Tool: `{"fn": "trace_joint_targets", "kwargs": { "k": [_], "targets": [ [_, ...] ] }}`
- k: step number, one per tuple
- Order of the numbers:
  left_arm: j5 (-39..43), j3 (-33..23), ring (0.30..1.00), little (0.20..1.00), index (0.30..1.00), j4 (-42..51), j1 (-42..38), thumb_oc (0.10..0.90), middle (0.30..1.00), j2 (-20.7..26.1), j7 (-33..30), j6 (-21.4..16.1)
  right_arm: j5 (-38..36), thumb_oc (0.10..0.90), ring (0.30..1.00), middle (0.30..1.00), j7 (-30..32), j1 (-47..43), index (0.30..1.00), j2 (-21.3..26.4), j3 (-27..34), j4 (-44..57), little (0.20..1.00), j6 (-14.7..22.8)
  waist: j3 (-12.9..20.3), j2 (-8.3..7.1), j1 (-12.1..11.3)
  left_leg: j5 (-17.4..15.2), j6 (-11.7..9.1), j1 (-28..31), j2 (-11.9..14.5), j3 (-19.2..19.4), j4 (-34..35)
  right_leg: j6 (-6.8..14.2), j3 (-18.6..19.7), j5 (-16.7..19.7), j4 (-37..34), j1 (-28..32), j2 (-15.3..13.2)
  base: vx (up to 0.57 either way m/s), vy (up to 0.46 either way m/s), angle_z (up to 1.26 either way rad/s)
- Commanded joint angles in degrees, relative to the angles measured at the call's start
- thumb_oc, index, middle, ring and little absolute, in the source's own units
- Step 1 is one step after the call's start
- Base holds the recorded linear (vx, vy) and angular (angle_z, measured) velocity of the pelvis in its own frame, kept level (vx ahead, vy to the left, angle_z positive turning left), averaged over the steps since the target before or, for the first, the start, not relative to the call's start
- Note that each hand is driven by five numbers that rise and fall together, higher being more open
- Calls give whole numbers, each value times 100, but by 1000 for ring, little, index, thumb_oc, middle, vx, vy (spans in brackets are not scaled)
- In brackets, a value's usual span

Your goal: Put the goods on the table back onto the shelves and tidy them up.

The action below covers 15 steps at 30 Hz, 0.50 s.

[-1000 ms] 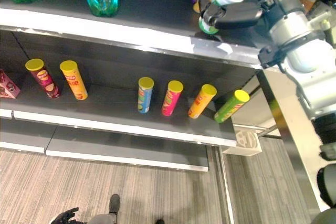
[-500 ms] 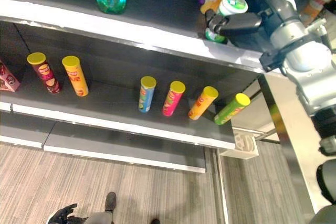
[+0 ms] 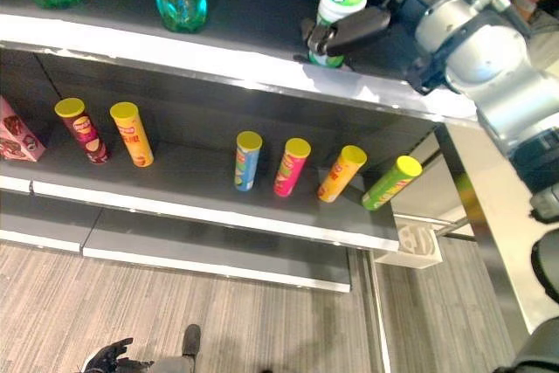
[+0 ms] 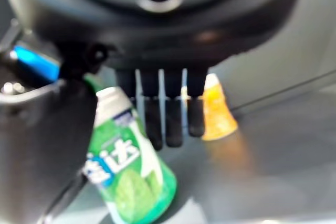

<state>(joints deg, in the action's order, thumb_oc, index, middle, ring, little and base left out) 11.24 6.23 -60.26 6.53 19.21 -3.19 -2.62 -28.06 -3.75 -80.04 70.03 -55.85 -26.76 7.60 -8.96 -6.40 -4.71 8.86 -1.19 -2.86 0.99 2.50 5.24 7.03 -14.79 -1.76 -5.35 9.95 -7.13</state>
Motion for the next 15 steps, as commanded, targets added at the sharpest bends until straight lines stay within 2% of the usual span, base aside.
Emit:
{"fn": "trace_joint_targets", "kwargs": {
  "k": [1,15],
  "targets": [
    [42,198,900,900,900,-78,-61,800,900,229,-102,-202,-3,400,300,300,108,-911,300,105,-153,-409,300,132,391,-97,-82,-877,-572,697,424,113,-24,341,-38,408,35,-369,-126,0,0,0],
    [-11,255,900,900,900,-21,-90,800,900,177,-85,-231,34,400,300,300,152,-556,300,174,195,-547,300,102,364,-106,-20,-916,-555,739,451,166,-24,351,-32,417,35,-371,-134,0,0,0]
  ]
}}
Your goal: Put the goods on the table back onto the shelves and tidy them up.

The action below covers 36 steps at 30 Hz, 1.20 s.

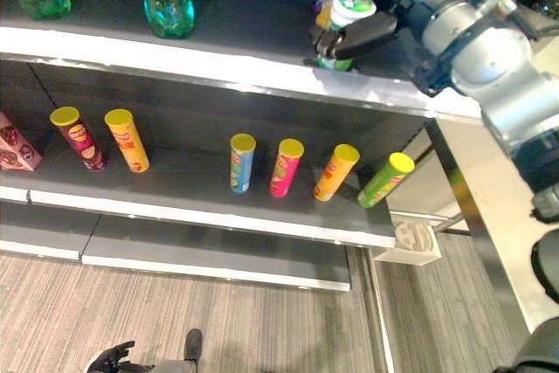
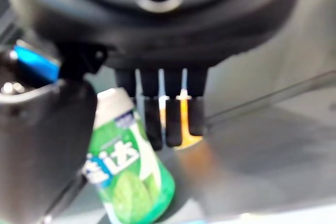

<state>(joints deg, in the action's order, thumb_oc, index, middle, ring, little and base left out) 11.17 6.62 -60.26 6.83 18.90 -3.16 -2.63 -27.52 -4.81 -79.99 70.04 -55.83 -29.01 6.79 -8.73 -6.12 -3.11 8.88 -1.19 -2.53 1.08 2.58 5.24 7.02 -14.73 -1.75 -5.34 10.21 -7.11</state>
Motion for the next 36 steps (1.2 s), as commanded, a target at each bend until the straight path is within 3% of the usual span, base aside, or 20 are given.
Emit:
{"fn": "trace_joint_targets", "kwargs": {
  "k": [1,2,3,11,15,16,19,20,21,28,32,33,36],
  "targets": [
    [7,215,900,900,900,-24,-112,800,900,195,-98,-230,-22,400,300,300,293,-503,300,154,262,-340,300,192,333,-131,-177,-925,-553,712,443,161,-24,351,-40,417,34,-397,-140,0,0,0],
    [10,211,900,900,900,-22,-108,800,900,195,-101,-232,-6,525,488,488,305,-489,488,151,284,-342,488,193,332,-134,-175,-927,-551,715,441,165,-24,351,-39,419,34,-396,-141,0,0,0],
    [12,212,900,900,900,-26,-106,800,900,198,-104,-235,5,800,900,900,327,-483,900,157,310,-349,900,195,329,-131,-171,-930,-551,716,440,163,-24,351,-41,421,34,-399,-143,0,0,0],
    [30,184,900,900,900,-71,-86,800,900,174,-128,-234,-25,800,900,900,478,-425,900,185,600,-442,900,224,321,-126,-153,-952,-544,735,438,165,-24,349,-45,423,34,-383,-153,0,0,0],
    [54,184,900,900,900,-87,-90,800,900,144,-170,-225,-93,800,900,900,781,-276,900,154,1122,-620,900,262,317,-114,-147,-976,-532,767,444,173,-24,356,-50,430,34,-370,-153,0,0,0],
    [45,182,900,900,900,-107,-101,800,900,121,-194,-216,-203,800,900,900,1023,-73,900,160,1631,-561,900,361,317,-94,-131,-990,-522,769,436,188,-24,360,-52,433,34,-369,-153,0,0,0],
    [8,172,900,900,900,-87,-101,800,900,124,-220,-212,-196,800,900,900,1269,201,900,257,2129,-293,900,465,324,-89,-121,-1006,-509,767,426,185,-24,366,-59,434,34,-371,-157,10,11,-1],
    [-18,131,900,900,900,-91,-116,800,900,67,-238,-202,-155,800,900,900,1504,425,900,352,2559,17,900,605,327,-40,-83,-1026,-493,769,419,183,-24,372,-53,432,34,-374,-161,47,63,-5],
    [-66,46,900,900,900,-143,-115,800,900,10,-275,-187,-100,800,900,900,1849,1100,900,499,3501,581,900,837,337,-5,-32,-1053,-471,776,409,186,-24,386,-51,440,34,-392,-176,40,54,2],
    [-171,-111,900,900,900,-80,-21,800,900,-27,-253,-161,27,800,900,900,2108,2957,900,755,5538,1792,900,1122,373,-8,104,-1127,-410,774,367,266,-24,453,0,497,34,-463,-223,14,47,-5],
    [-186,-148,900,900,900,-1,-23,800,900,16,-251,-154,93,800,900,900,2228,3978,900,647,6581,2219,900,1184,377,-62,127,-1156,-371,771,339,330,-24,488,67,553,34,-521,-258,-8,64,-14],
    [-216,-197,900,900,900,42,-21,800,900,-9,-249,-145,175,800,900,900,2265,4502,900,441,7091,2524,900,1205,385,-61,193,-1194,-341,786,320,375,-24,510,119,579,34,-543,-279,3,106,-8],
    [-294,-209,900,900,900,151,-42,800,900,3,-230,-155,323,800,900,900,2332,5290,900,124,7877,2951,900,1231,379,-64,300,-1230,-295,796,281,466,-24,558,210,677,34,-642,-319,-9,105,-21]
  ]
}}
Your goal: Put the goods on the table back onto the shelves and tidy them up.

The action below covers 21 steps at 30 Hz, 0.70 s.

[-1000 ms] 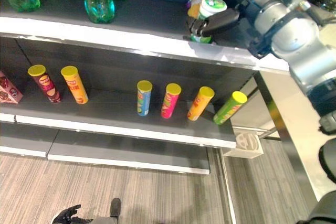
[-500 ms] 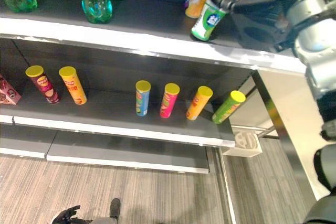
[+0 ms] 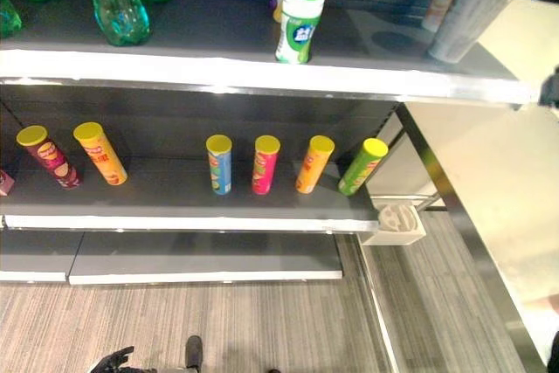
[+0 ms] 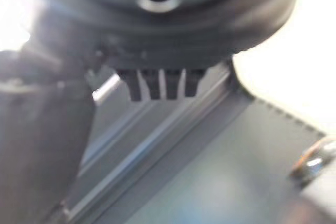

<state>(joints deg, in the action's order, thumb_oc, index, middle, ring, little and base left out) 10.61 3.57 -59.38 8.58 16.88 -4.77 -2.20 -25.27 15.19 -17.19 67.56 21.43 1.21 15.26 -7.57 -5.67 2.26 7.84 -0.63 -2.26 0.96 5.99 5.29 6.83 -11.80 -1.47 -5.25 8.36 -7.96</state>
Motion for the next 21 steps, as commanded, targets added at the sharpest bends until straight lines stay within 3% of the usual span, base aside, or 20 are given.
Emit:
{"fn": "trace_joint_targets", "kwargs": {
  "k": [1,2,7,10,12,13,14,15,17,21],
  "targets": [
    [-262,73,900,900,900,159,-244,800,900,240,-67,-203,215,800,900,900,412,-570,900,193,551,140,900,389,257,-119,-175,-1148,-309,763,263,179,-29,606,0,722,25,-520,-260,-24,101,-38],
    [-265,98,900,900,900,164,-249,800,900,265,-67,-200,226,800,900,900,417,-455,900,160,659,192,900,379,261,-140,-220,-1150,-304,760,259,194,-29,610,17,727,25,-531,-263,-21,135,-31],
    [-399,129,900,900,900,389,-347,800,900,314,-35,-213,632,800,900,900,551,637,900,-573,1552,739,900,286,120,-134,56,-1217,-157,749,185,383,-29,702,332,993,175,-832,-335,-46,99,-39],
    [-488,123,900,900,900,684,-396,800,900,479,8,-244,920,800,900,900,572,936,900,-846,1718,1028,900,210,-73,-139,264,-1200,-110,726,246,726,-29,779,461,1350,343,-1221,-338,-139,38,-79],
    [-562,87,900,900,900,783,-406,800,900,582,20,-234,1059,800,900,900,573,1049,900,-977,1784,1213,900,193,-107,-91,264,-1185,-124,736,350,965,-29,771,248,1344,383,-1258,-409,-139,-35,-110],
    [-516,68,900,900,900,845,-398,800,900,628,38,-230,1076,800,900,900,565,989,900,-975,1673,1216,900,168,-122,16,201,-1163,-135,743,494,1200,-29,720,-211,1208,509,-1153,-593,-145,-55,-152],
    [-514,56,900,900,900,849,-398,800,900,627,38,-228,1079,800,900,900,568,964,900,-971,1654,1206,900,169,-123,0,212,-1123,-131,722,479,1204,-29,712,-208,1228,515,-1177,-609,-195,-63,-150],
    [-454,66,900,900,900,923,-342,800,900,640,37,-212,1027,800,900,900,522,790,900,-977,1421,1170,900,140,-102,85,111,-1098,-138,715,588,1481,-29,660,-672,1077,741,-1009,-865,-165,-61,-118],
    [-381,12,900,900,900,957,-297,800,900,648,20,-196,1088,800,900,900,485,651,900,-1004,1134,996,900,-28,42,43,-66,-1072,-241,690,710,1770,-35,801,-1089,1274,832,-755,-1231,-87,-168,-78],
    [-361,-77,900,900,900,1020,-251,800,900,641,29,-182,1207,800,900,900,469,668,900,-1020,1052,821,900,-241,204,-94,-176,-1007,-349,690,780,1996,-60,817,-1216,1441,389,-517,-1256,25,-264,-94]
  ]
}}
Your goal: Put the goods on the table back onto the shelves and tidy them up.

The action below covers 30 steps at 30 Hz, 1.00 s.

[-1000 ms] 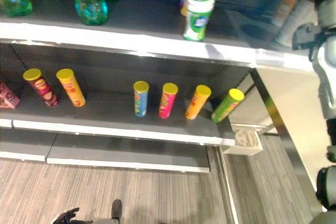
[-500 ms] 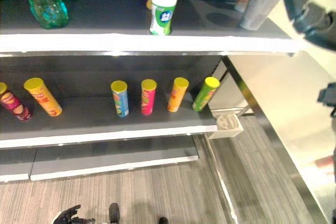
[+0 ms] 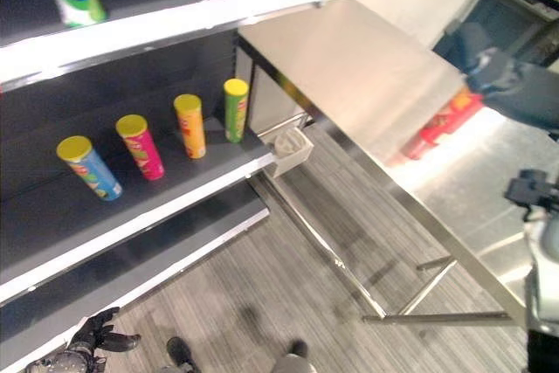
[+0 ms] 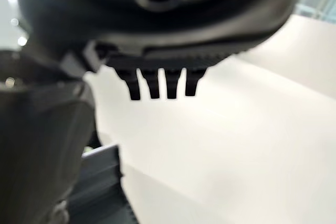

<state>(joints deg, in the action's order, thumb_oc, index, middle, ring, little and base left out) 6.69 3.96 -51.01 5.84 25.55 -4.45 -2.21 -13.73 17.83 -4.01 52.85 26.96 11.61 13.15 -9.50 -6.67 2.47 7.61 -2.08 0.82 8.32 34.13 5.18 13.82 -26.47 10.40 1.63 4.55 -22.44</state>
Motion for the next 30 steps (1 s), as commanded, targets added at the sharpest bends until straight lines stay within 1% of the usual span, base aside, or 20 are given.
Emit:
{"fn": "trace_joint_targets", "kwargs": {
  "k": [1,2,3,5,6,7,9,11,12,13,14,15,16,18,20,22,24,26,27,30],
  "targets": [
    [20,-153,900,900,900,172,53,800,900,-270,18,-164,15,800,900,900,189,-451,900,444,625,-331,900,-76,468,-47,-227,-844,-368,427,197,-786,-67,118,248,-110,-619,-11,437,99,-357,-52],
    [18,-144,900,900,900,173,53,800,900,-271,18,-163,8,800,900,900,187,-436,900,450,639,-335,900,-72,468,-40,-233,-836,-385,431,212,-790,-66,118,243,-129,-616,-3,450,100,-404,-64],
    [21,-136,900,900,900,168,58,800,900,-289,20,-160,-45,800,900,900,169,-368,900,462,691,-398,900,-62,462,-33,-211,-734,-482,441,341,-790,-73,99,286,-309,-630,11,574,51,-338,-13],
    [127,-102,900,900,900,283,77,800,900,-358,112,-137,-182,800,900,900,74,-109,900,567,780,-622,900,-77,411,63,-98,-426,-714,443,792,-893,-103,-154,381,-736,-645,74,1041,41,-466,3],
    [129,-98,900,900,900,288,80,800,900,-359,114,-134,-190,800,900,900,69,-99,900,572,789,-622,900,-75,411,77,-97,-415,-730,442,815,-902,-103,-171,373,-748,-644,79,1064,-10,-427,0],
    [163,-79,900,900,900,303,74,800,900,-375,149,-114,-272,800,900,900,60,-81,900,627,775,-725,900,-30,367,132,-60,-337,-800,388,1023,-961,-302,-311,436,-951,-658,117,1292,-26,-301,-9],
    [177,-76,900,900,900,299,45,800,900,-408,145,-103,-363,800,900,900,48,-129,900,622,721,-773,900,17,291,197,-35,-274,-841,291,1229,-1040,-623,-458,462,-1123,-663,182,1504,-23,-326,2],
    [170,-89,900,900,900,296,40,800,900,-424,151,-99,-371,800,900,900,36,-130,900,610,715,-775,900,17,247,220,-23,-289,-856,216,1300,-1100,-823,-523,458,-1197,-663,220,1580,-44,-191,4],
    [195,-76,900,900,900,288,16,800,900,-461,151,-119,-359,800,900,900,47,-185,900,585,661,-795,900,30,120,219,-125,-129,-770,-48,1263,-1291,-1303,-663,419,-1214,-663,223,1620,-87,-175,4],
    [238,-66,900,900,900,319,4,800,900,-469,145,-146,-352,800,900,900,39,-247,900,604,585,-827,900,24,60,206,-230,-213,-691,-254,1066,-1698,-1466,-703,480,-1233,-663,224,1635,-98,-195,-1],
    [256,-41,900,900,900,314,-13,800,900,-499,140,-170,-380,800,900,900,7,-317,900,641,504,-867,900,27,32,151,-295,-475,-562,-521,721,-2137,-1525,-707,521,-1242,-663,221,1607,-21,-100,-14],
    [275,-7,900,900,900,309,-38,800,900,-521,139,-175,-430,800,900,900,0,-395,900,671,453,-937,900,34,39,126,-355,-568,-501,-613,422,-2389,-1356,-693,564,-1207,-663,215,1612,13,-57,-24],
    [271,42,900,900,900,303,-59,800,900,-520,137,-184,-485,800,900,900,3,-465,900,685,406,-1061,900,32,40,120,-407,-561,-486,-685,226,-2555,-1201,-671,597,-1186,-663,213,1620,39,-14,-20],
    [258,127,900,900,900,271,-75,800,900,-522,135,-203,-503,800,900,900,33,-643,900,783,250,-1246,900,45,36,149,-531,-428,-452,-923,-93,-2841,-991,-657,677,-1155,-663,197,1635,33,36,-18],
    [314,155,900,900,900,195,-30,800,900,-546,121,-217,-492,800,900,900,-13,-1049,900,875,-233,-1493,900,15,76,223,-658,-436,-411,-826,-348,-3309,-588,-627,871,-1130,-663,140,1696,52,65,-59],
    [302,184,900,900,900,177,-11,800,900,-558,124,-216,-466,800,900,900,-53,-1115,900,867,-381,-1627,900,-54,168,279,-617,-419,-403,-541,-391,-3390,-317,-627,935,-1114,-663,171,1729,110,104,-103],
    [231,226,900,900,900,24,49,800,900,-549,153,-201,-372,800,900,900,-163,-1280,900,781,-774,-1908,900,-219,325,308,-571,-444,-360,-164,-412,-3228,-76,-590,1030,-1110,-663,220,1677,153,164,-43],
    [230,208,900,900,900,22,56,800,900,-554,153,-205,-371,800,900,900,-160,-1323,900,783,-817,-1926,900,-216,312,309,-579,-451,-358,-138,-410,-3200,-72,-588,1058,-1109,-663,230,1675,69,79,-43],
    [227,191,900,900,900,-37,82,800,900,-539,157,-189,-316,800,900,900,-260,-1399,900,717,-1055,-2024,900,-329,351,303,-577,-503,-316,12,-415,-3064,-30,-561,1125,-1068,-663,253,1614,79,112,-33],
    [198,190,900,900,900,-41,136,800,900,-541,174,-193,-214,800,900,900,-307,-1519,900,690,-1298,-2181,900,-397,351,281,-608,-576,-256,118,-418,-2923,-18,-516,1194,-1004,-663,233,1561,49,91,-25]
  ]
}}
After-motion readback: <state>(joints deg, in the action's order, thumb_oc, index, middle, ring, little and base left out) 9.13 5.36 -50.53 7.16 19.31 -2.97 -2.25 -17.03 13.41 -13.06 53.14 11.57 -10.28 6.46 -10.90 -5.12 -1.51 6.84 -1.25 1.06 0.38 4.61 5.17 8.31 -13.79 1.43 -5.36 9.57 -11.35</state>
